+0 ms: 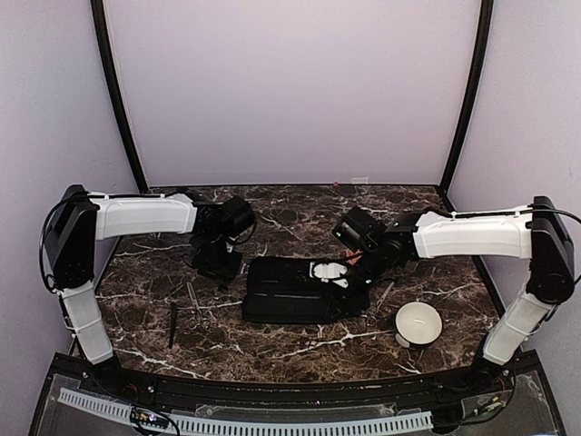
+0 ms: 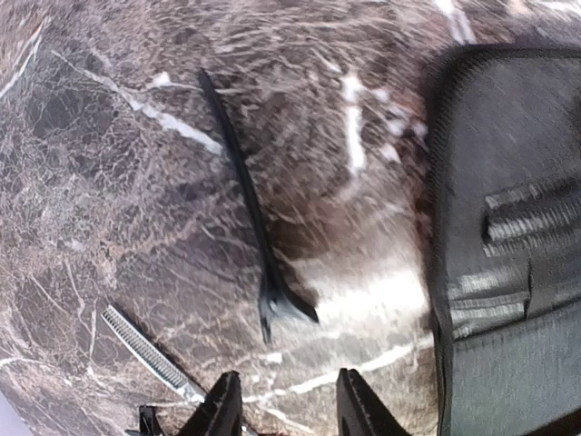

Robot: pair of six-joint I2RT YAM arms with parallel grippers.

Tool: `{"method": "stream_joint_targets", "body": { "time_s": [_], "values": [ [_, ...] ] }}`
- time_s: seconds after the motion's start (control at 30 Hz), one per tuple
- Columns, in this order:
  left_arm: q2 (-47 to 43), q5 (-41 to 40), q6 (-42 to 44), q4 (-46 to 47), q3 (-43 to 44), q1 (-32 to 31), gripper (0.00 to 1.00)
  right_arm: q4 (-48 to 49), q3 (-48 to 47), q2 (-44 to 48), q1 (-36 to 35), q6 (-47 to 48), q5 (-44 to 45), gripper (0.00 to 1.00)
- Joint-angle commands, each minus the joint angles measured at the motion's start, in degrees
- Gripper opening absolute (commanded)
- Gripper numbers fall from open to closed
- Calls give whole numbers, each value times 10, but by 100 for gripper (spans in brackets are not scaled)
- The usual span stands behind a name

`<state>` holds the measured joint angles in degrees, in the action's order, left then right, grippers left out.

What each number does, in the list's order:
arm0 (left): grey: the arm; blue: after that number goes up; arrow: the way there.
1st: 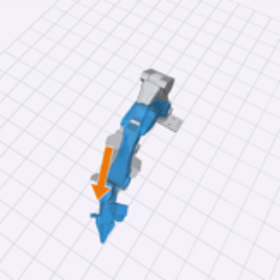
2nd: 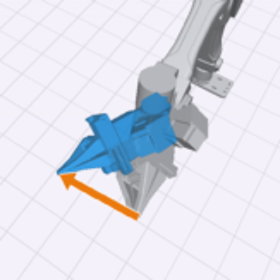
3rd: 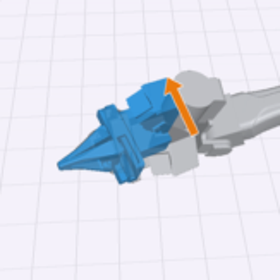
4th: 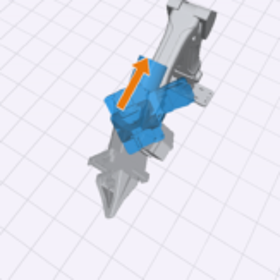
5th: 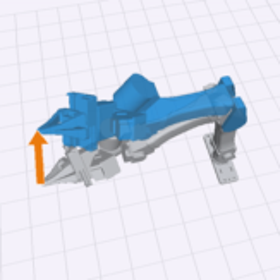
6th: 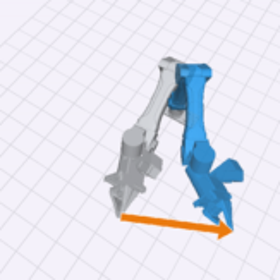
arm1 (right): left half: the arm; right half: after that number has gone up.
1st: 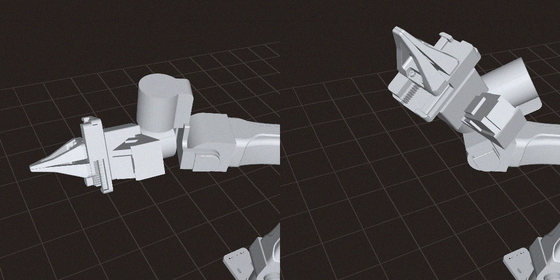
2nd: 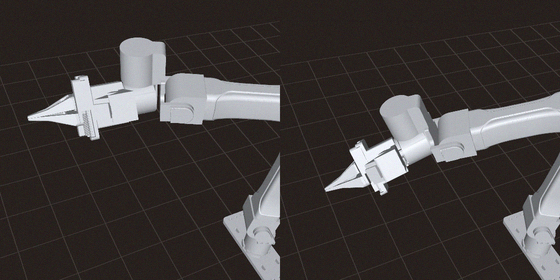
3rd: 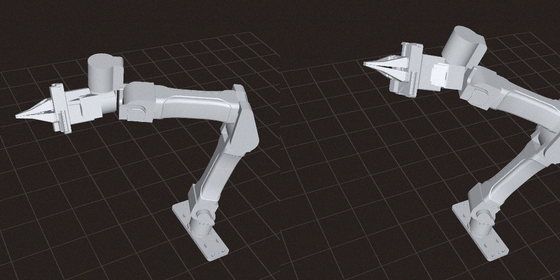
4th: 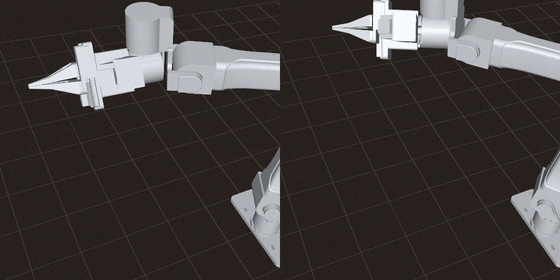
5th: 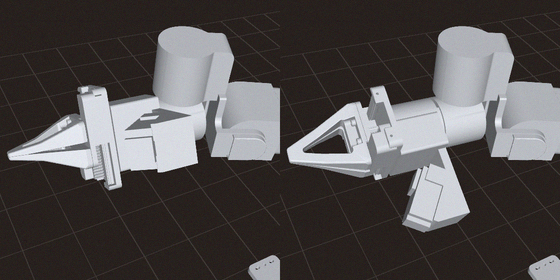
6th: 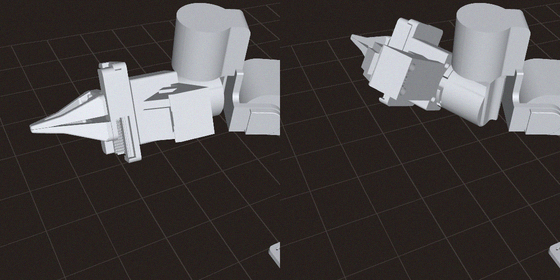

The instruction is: Sort the hair-cutting tools

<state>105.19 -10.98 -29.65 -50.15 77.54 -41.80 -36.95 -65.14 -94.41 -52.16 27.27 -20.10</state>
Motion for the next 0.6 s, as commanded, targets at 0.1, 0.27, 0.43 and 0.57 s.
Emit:
{"method": "stream_joint_targets", "body": {
  "time_s": [0.1,0.27,0.43,0.57],
  "values": [
    [26,18,9,-6,50,42,30,12,23,27,1,6,2,52],
    [47,34,25,-1,71,61,28,19,33,27,1,10,7,52],
    [66,43,20,-3,82,83,43,18,37,46,1,10,-1,52],
    [77,48,20,-7,86,83,40,18,38,46,1,10,0,52]
  ]
}}
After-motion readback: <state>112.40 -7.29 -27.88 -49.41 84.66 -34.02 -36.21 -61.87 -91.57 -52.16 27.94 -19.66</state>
